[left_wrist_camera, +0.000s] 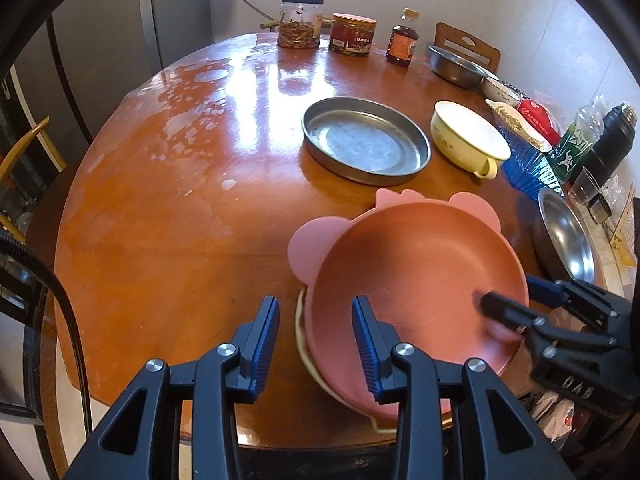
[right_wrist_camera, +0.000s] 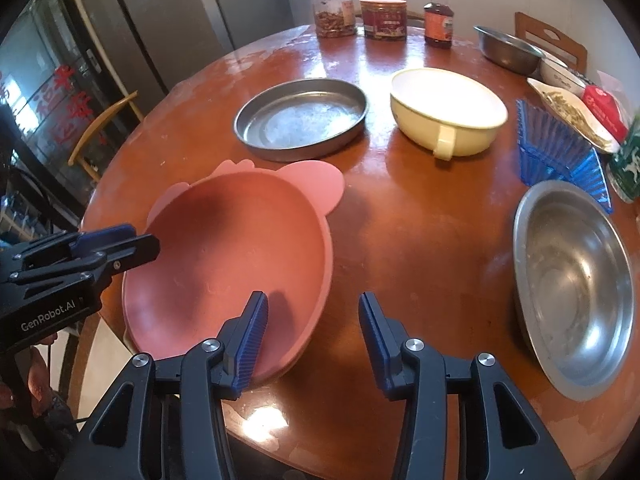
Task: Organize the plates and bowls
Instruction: 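Open the left tool to release the pink plate and withdraw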
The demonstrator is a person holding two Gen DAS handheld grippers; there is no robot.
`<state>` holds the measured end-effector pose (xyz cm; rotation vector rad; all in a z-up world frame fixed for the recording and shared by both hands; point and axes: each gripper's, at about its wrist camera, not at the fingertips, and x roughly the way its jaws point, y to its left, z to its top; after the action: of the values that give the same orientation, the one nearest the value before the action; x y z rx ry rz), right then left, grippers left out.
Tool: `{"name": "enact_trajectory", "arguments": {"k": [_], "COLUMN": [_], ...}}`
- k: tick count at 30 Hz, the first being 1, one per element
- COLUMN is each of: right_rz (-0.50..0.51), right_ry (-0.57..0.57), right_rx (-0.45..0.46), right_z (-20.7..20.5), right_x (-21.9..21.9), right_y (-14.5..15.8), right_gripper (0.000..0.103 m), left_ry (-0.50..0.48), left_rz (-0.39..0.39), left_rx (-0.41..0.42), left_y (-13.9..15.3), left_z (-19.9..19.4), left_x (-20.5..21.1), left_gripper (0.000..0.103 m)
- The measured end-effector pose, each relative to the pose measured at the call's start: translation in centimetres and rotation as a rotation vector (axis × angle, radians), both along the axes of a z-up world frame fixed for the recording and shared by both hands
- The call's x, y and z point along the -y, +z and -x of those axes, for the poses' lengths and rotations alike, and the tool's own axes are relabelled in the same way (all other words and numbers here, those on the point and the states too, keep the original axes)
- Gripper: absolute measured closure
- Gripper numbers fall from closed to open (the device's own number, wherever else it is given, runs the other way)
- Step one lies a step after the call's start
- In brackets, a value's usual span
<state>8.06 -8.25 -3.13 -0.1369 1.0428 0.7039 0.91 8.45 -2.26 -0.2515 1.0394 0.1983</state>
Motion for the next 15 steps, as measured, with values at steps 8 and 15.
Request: {"name": "enact_trajectory", "arguments": {"k": [8, 15], "right_rz": [-0.056, -0.026], "right_ry": [-0.08, -0.101], "right_rx": [0.076, 0.056], "right_z": [0.0, -0.5], "right_x": [1.8, 1.9], "right_y": [1.8, 1.3], "right_gripper": [0.054, 0.054], "left_ry": [0.001, -0.016], "left_rz": [0.011, 0.01], "left_rx": [-0.009, -0.017], "left_y": [-0.2, -0.3], "left_z": [0.3, 0.0], "left_x": [-0.4, 0.0], "left_gripper": [0.065, 0.065]}}
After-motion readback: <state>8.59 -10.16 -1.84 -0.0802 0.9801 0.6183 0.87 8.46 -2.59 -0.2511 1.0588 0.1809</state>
